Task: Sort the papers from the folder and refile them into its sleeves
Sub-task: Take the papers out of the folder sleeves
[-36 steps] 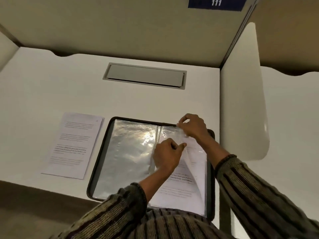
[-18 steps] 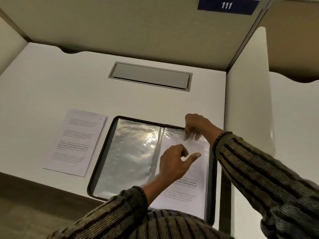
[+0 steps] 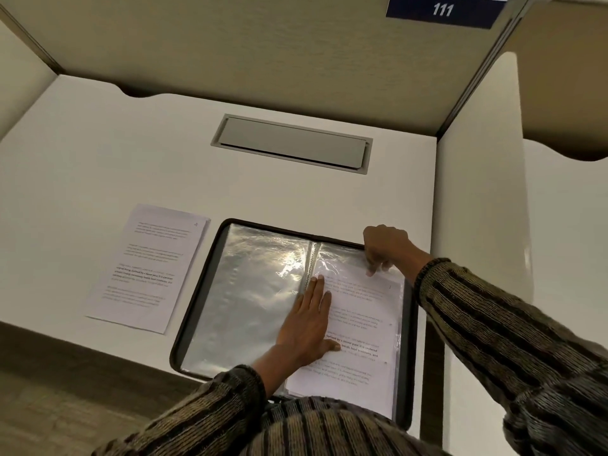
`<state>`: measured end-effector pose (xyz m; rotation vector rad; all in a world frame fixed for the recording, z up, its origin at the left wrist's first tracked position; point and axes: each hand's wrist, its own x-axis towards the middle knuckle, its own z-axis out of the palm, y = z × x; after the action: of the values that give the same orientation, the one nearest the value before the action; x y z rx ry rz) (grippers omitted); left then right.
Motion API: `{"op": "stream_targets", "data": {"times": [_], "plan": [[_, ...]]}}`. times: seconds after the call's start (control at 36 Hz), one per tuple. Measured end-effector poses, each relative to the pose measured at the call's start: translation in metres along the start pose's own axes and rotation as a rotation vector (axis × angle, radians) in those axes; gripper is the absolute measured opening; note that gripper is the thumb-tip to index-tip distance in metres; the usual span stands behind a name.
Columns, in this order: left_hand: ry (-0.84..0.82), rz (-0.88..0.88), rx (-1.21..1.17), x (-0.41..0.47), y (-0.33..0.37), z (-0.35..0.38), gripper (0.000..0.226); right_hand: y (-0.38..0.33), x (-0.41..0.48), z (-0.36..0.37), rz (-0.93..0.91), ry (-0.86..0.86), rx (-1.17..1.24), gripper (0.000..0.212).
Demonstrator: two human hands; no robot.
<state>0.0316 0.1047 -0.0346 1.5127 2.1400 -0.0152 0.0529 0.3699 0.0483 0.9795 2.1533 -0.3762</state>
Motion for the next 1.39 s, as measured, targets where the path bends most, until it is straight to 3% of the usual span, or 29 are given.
{"op": "stream_targets", "data": {"times": [0.14, 0.36, 0.64, 0.72, 0.83, 0.92, 1.0, 1.11, 1.22, 1.31, 1.39], "plan": [[-0.016, 0.012, 0.019, 0.001, -0.001, 0.001, 0.125, 0.003, 0.006, 0.007, -0.054, 0.035, -0.042, 0.053], [-0.031, 0.015, 0.007, 0.002, -0.003, 0.004, 0.127, 0.009, 0.008, 0.016, -0.045, 0.027, -0.071, 0.056], [-0.025, 0.079, 0.03, -0.004, -0.009, 0.01, 0.142, 0.014, 0.015, 0.002, -0.039, 0.078, 0.019, 0.033], [-0.029, 0.086, 0.037, -0.004, -0.009, 0.011, 0.142, 0.017, 0.016, -0.009, -0.036, 0.18, -0.012, 0.031], [-0.039, 0.085, 0.035, -0.004, -0.008, 0.01, 0.141, 0.023, 0.021, -0.015, 0.0, 0.451, 0.016, 0.004], [-0.049, 0.085, 0.041, -0.005, -0.008, 0.01, 0.14, 0.028, 0.03, -0.017, 0.02, 0.567, 0.161, 0.018], [-0.053, 0.084, 0.045, -0.005, -0.007, 0.009, 0.139, 0.033, 0.032, -0.025, 0.041, 0.425, 0.333, 0.043], [-0.061, 0.085, 0.045, -0.007, -0.006, 0.007, 0.138, 0.037, 0.032, -0.03, 0.101, 0.261, 0.342, 0.06], [-0.064, 0.081, 0.042, -0.007, -0.005, 0.005, 0.138, 0.04, 0.032, -0.031, 0.145, 0.247, 0.324, 0.054], [-0.063, 0.083, 0.042, -0.007, -0.004, 0.004, 0.137, 0.045, 0.032, -0.035, 0.121, 0.416, 0.375, 0.031], [-0.057, 0.083, 0.044, -0.007, -0.003, 0.005, 0.137, 0.05, 0.033, -0.044, 0.117, 0.552, 0.444, 0.021]]}}
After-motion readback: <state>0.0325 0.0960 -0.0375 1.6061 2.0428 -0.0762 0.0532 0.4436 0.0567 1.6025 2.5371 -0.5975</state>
